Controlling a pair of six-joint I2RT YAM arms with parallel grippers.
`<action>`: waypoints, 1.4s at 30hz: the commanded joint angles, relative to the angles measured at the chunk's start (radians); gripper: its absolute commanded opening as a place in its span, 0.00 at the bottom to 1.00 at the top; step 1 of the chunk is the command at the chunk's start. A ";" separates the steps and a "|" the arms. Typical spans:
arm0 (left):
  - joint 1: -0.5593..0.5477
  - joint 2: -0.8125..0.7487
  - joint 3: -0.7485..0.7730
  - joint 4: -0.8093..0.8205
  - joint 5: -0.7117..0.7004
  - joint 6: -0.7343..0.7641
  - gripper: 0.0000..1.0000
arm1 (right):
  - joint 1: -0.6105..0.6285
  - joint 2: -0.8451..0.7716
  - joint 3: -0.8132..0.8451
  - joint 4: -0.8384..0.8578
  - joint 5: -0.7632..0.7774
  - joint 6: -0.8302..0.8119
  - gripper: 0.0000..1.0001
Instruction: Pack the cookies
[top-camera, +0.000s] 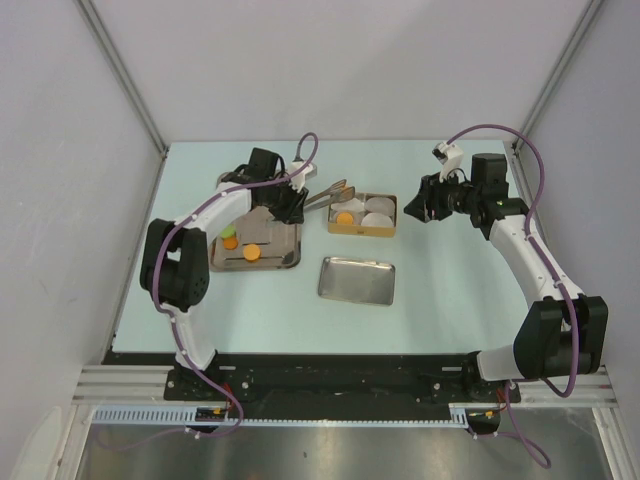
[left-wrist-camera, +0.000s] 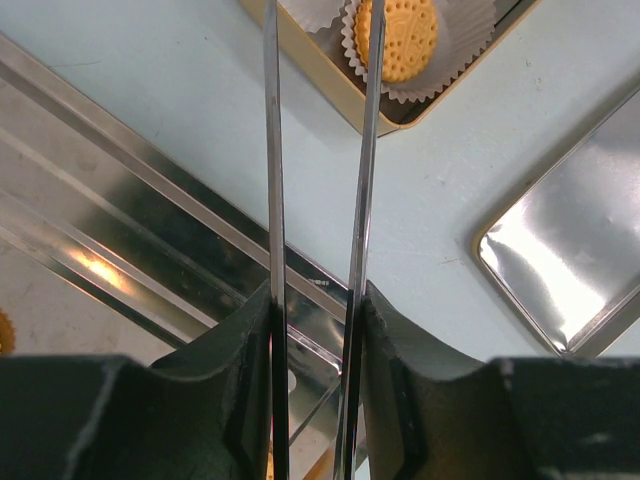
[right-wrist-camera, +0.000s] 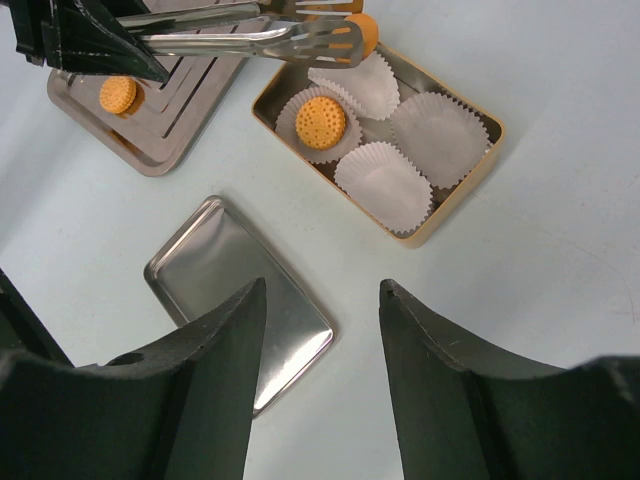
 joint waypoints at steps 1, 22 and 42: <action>-0.009 0.002 0.045 0.040 -0.007 -0.016 0.28 | -0.006 0.001 0.002 0.011 -0.018 -0.014 0.54; -0.009 -0.050 -0.048 0.069 0.003 -0.009 0.28 | -0.006 0.014 0.002 0.011 -0.021 -0.019 0.54; -0.009 -0.070 -0.082 0.081 -0.019 0.003 0.30 | -0.006 0.018 0.002 0.009 -0.027 -0.020 0.53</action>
